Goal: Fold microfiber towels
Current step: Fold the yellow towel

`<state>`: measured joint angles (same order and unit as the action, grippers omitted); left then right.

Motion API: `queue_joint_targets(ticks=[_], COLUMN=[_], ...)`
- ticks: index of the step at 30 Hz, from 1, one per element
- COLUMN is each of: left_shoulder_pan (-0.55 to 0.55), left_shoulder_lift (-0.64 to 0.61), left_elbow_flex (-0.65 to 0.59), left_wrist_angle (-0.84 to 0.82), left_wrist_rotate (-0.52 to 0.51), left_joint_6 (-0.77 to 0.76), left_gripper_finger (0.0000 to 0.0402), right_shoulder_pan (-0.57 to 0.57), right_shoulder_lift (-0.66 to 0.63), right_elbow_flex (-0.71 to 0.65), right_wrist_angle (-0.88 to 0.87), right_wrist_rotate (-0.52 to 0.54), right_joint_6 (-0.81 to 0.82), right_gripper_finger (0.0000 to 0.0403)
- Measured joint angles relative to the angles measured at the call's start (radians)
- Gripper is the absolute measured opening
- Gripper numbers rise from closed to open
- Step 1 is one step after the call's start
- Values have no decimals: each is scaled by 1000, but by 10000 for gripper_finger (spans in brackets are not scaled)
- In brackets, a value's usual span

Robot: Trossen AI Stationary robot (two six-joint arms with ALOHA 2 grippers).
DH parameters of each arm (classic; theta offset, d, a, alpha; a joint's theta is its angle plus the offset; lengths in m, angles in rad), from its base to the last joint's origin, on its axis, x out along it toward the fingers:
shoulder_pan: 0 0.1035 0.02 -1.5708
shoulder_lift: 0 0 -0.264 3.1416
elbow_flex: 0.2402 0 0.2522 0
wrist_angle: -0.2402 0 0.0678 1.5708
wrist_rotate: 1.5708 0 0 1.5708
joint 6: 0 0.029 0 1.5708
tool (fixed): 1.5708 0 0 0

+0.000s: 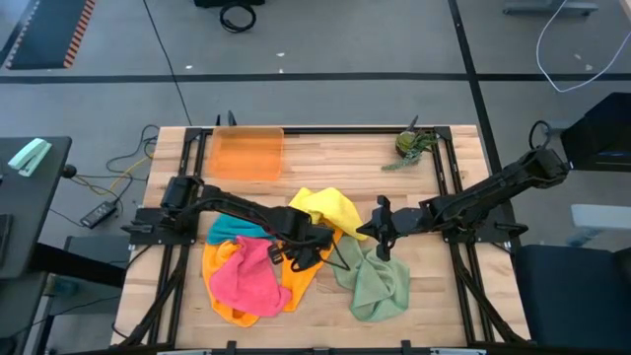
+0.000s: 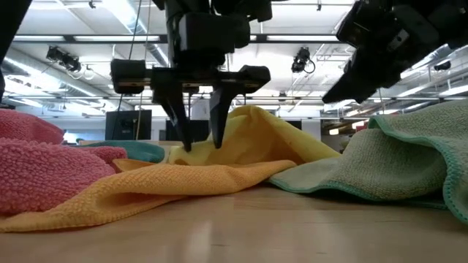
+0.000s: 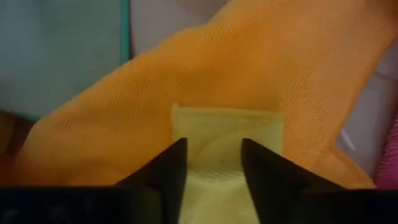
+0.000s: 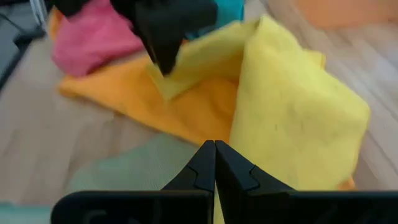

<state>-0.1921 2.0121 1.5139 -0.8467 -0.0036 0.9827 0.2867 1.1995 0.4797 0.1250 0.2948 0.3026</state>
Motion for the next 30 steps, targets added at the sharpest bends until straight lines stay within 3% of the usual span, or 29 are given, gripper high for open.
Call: queue_joint_targets(ticks=[5, 9, 15, 23, 30], left_shoulder_pan=[8, 21, 35, 34, 63], left_shoulder_lift=[0, 0, 0, 0, -57], left_elbow_flex=[0, 0, 0, 0, -1], left_wrist_angle=[-30, -51, -60, -59, -44], left_wrist_rotate=[-4, -4, -4, -4, -7], left_joint_6=[30, 51, 51, 42, -45], left_gripper_finger=[222, 217, 153, 15, 10], right_shoulder_pan=[0, 0, 0, 0, 0], right_shoulder_lift=[0, 0, 0, 0, -16], right_elbow_flex=[0, 0, 0, 0, 0], right_wrist_angle=[-49, -62, -65, -65, -61], right_wrist_rotate=[0, 0, 0, 0, 0], right_joint_6=[12, 13, 15, 35, 38], right_gripper_finger=[14, 14, 14, 14, 14])
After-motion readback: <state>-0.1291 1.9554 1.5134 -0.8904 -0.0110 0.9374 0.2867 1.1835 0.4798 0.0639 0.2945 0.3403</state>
